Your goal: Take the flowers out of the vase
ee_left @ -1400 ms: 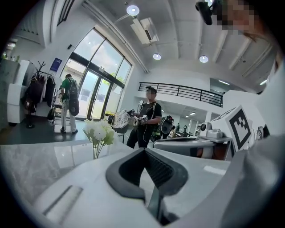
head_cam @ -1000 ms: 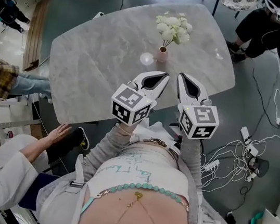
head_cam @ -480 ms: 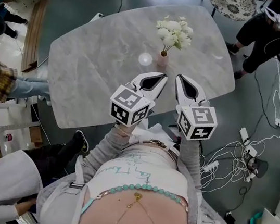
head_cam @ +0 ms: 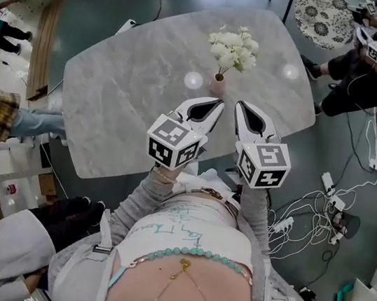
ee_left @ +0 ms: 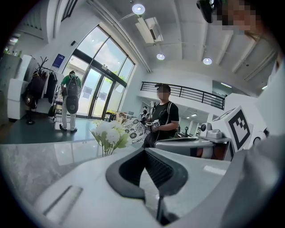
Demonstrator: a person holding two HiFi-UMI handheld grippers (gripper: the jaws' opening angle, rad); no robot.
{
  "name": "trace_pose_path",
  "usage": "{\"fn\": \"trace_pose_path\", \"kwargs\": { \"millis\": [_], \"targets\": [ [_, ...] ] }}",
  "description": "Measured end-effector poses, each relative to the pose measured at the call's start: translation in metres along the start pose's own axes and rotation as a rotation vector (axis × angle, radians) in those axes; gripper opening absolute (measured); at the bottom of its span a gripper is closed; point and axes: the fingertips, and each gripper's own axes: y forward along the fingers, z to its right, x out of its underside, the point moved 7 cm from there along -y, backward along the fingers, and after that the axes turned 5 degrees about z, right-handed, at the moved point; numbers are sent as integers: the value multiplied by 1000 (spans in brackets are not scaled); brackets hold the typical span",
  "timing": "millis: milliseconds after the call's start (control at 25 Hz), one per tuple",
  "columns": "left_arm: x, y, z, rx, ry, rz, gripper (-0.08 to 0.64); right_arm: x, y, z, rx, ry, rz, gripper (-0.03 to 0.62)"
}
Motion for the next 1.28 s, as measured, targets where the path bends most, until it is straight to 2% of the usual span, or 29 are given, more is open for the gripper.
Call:
{"fn": "trace_pose_path", "kwargs": {
  "millis": [520, 1080, 1280],
  "targets": [
    [2, 11, -32, -10, -28, -26, 0, 4, 32, 9, 11, 20, -42, 28],
    [11, 21, -91, 3, -112, -62, 0, 27, 108, 28, 31, 95, -130, 28],
    [16, 26, -105, 17, -117, -88, 0, 35, 126, 33, 42, 101, -173, 28]
  ]
}}
